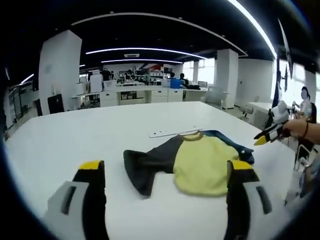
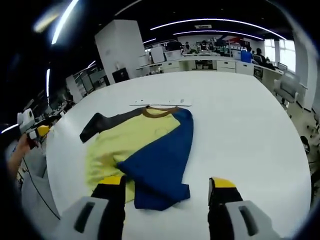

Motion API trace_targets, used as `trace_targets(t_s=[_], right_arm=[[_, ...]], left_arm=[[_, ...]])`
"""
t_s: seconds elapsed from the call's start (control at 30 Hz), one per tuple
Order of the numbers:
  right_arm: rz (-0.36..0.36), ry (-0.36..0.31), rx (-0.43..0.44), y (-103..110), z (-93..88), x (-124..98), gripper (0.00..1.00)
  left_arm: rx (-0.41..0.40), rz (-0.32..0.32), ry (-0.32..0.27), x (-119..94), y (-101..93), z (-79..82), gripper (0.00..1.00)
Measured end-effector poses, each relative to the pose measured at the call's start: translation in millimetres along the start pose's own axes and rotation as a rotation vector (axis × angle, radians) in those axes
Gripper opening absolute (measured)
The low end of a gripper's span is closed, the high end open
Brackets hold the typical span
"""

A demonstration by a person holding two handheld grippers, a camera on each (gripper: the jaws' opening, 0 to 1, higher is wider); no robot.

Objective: Fold the garment on the visible template until the final outline fits inside the template.

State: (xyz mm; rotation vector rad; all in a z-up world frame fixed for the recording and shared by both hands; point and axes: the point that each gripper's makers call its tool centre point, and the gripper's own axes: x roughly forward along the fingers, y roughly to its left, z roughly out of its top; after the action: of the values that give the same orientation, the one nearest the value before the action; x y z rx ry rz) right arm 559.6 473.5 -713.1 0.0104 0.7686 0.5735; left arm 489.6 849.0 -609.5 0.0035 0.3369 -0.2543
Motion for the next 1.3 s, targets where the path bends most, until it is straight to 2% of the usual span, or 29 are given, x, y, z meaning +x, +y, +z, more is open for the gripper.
trace_targets(t_s=[0.1, 0.3, 0.43, 0.57, 0.83, 1.03, 1.17, 1.3], right_arm=[[0.001, 0.005, 0.010, -1, -7.6, -1, 0.58], [-0.007, 0.040, -0.020, -2, -26.6, -2, 0.54], [-0.007, 0.077, -0.058, -2, -41.9, -1, 0.45], [-0.015, 0.100, -0.070, -2, -54.7, 4, 0.37], [-0.028, 0.087, -0.049, 1, -57.2, 16, 0.22], [-0.079, 0.063, -0.052, -1, -53.4, 21, 0.12], [-0.081, 0.068, -0.030, 1, -54.6, 25, 0.12], [-0.094, 0.075, -0.041, 1, -55.8, 28, 0.11]], left_arm=[[-0.007, -0.013, 0.003, -4, -5.3, -2.1, 0.99], [-0.023, -0.064, 0.018, -12, -24.0, -11.4, 0.99], [-0.027, -0.079, 0.050, -16, -32.3, -21.1, 0.99], [-0.016, -0.089, 0.055, -20, -41.4, -23.1, 0.98], [-0.025, -0.105, 0.061, -24, -49.1, -27.4, 0.97], [-0.025, -0.106, 0.052, -25, -49.9, -29.7, 0.96], [-0.025, -0.107, 0.046, -27, -50.7, -30.7, 0.96], [-0.008, -0.107, 0.072, -27, -51.9, -36.0, 0.95]])
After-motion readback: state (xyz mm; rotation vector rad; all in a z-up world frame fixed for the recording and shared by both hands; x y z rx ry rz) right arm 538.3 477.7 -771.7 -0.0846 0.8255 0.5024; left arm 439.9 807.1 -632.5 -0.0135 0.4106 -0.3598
